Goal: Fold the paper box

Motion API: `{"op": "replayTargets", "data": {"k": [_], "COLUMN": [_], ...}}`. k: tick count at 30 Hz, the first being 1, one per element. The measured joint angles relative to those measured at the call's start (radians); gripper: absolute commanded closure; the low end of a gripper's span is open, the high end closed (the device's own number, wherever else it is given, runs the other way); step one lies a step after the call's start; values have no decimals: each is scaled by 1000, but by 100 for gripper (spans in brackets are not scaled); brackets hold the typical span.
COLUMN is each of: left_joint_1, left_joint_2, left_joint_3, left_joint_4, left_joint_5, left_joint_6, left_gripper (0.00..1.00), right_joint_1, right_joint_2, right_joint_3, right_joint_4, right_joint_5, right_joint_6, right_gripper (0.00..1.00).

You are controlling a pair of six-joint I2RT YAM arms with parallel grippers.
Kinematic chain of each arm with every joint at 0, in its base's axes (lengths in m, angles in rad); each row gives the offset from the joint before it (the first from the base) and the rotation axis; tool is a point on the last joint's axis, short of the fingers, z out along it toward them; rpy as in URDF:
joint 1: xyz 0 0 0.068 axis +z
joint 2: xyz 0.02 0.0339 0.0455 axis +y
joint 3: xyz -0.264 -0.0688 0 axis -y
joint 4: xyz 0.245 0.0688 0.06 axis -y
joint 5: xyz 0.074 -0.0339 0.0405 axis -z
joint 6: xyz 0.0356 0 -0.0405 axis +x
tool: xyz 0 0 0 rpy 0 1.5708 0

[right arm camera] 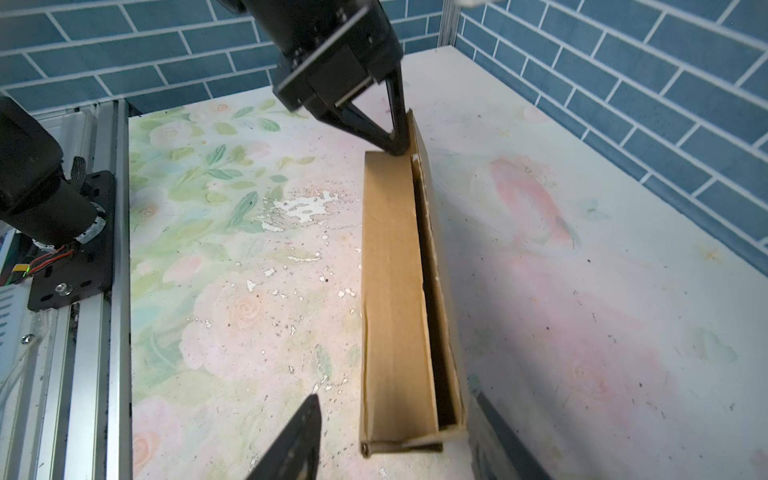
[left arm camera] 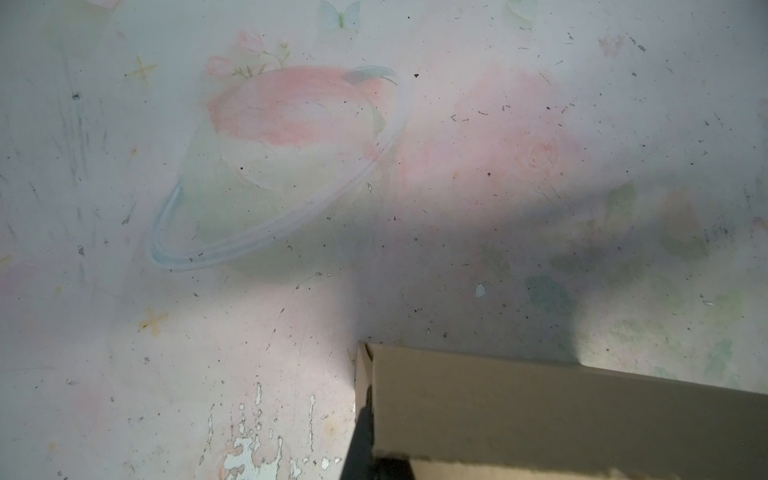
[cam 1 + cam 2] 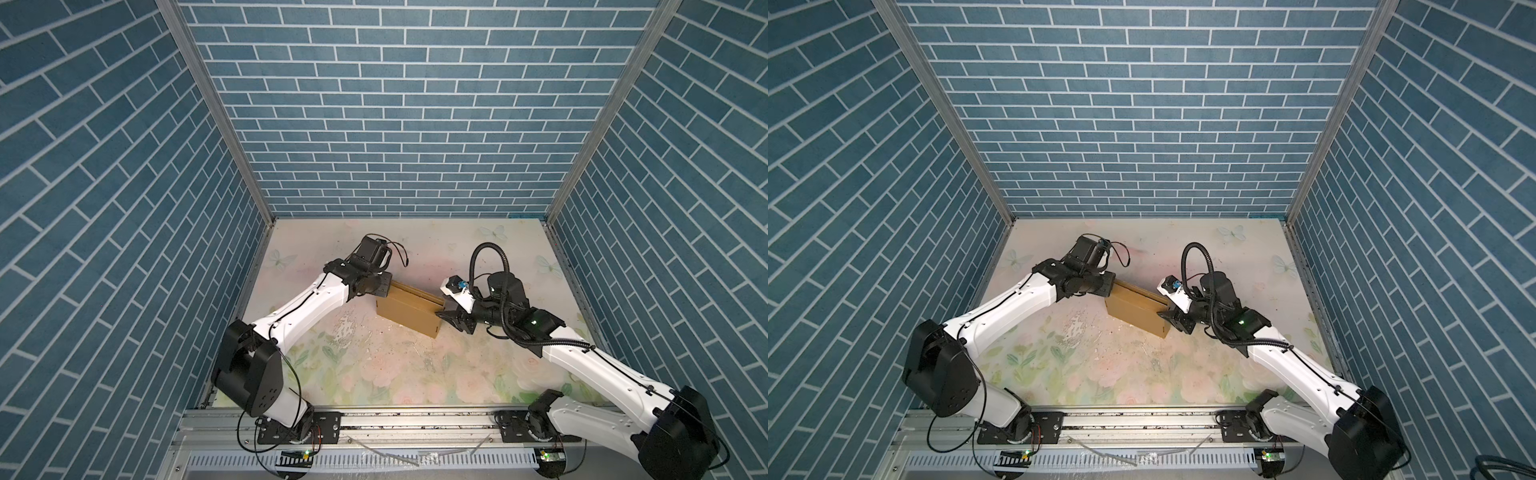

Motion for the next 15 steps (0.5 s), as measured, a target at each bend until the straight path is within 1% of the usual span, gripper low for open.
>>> {"op": "replayTargets", "data": {"k": [7,15], "left_joint_1": [0,0], "left_joint_2": [0,-8], "left_joint_3": [0,-8], "left_joint_4": [0,0], "left_joint_5": [0,3], "left_joint_6": [0,0], "left_gripper": [100,100], "right_joint_1": [41,71], "right_joint_2": [3,3], "right_joint_3": [35,54], "right_joint_4": [-22,-57], "right_joint_5": [32,156], "right_joint_6": [-20,-61], "right_gripper": [43,42]}}
